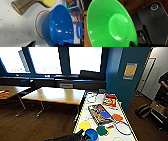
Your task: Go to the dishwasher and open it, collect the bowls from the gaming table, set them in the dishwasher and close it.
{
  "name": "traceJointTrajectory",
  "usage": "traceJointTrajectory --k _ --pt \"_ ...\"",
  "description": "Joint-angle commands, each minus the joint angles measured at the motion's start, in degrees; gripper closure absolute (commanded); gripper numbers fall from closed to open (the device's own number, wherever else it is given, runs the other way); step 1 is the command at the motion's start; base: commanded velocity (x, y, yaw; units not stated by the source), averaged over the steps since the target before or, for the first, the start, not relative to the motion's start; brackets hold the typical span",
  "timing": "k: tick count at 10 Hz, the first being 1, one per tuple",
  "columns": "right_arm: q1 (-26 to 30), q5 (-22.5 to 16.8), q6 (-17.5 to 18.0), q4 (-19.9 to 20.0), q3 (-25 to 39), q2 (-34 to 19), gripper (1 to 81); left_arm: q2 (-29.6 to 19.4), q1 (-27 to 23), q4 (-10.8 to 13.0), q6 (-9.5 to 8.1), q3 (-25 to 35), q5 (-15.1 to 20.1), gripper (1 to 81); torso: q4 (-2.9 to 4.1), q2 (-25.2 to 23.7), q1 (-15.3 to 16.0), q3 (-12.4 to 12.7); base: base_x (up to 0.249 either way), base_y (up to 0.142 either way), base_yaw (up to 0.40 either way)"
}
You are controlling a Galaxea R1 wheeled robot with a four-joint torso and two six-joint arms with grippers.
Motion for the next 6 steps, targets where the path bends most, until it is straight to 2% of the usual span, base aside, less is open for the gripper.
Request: traceJointTrajectory --k 1,5,6 --pt "2.8 -6.7 -0.6 -0.7 0.8 -1.3 81.1 0.7 -7.5 0.1 0.35 0.8 1.4 1.0 0.00 0.0 0.0 0.0 0.000 0.000 0.000" --pt "2.9 -6.7 -0.6 -0.8 0.6 -1.0 81.1 0.9 -5.0 0.1 0.35 0.6 -2.1 1.0 0.00 0.0 0.0 0.0 0.000 0.000 0.000" --pt "3.0 -6.7 -0.6 -0.8 0.5 -0.9 81.1 0.9 -4.3 0.1 -0.18 0.6 -3.1 1.0 0.00 0.0 0.0 0.0 0.000 0.000 0.000"
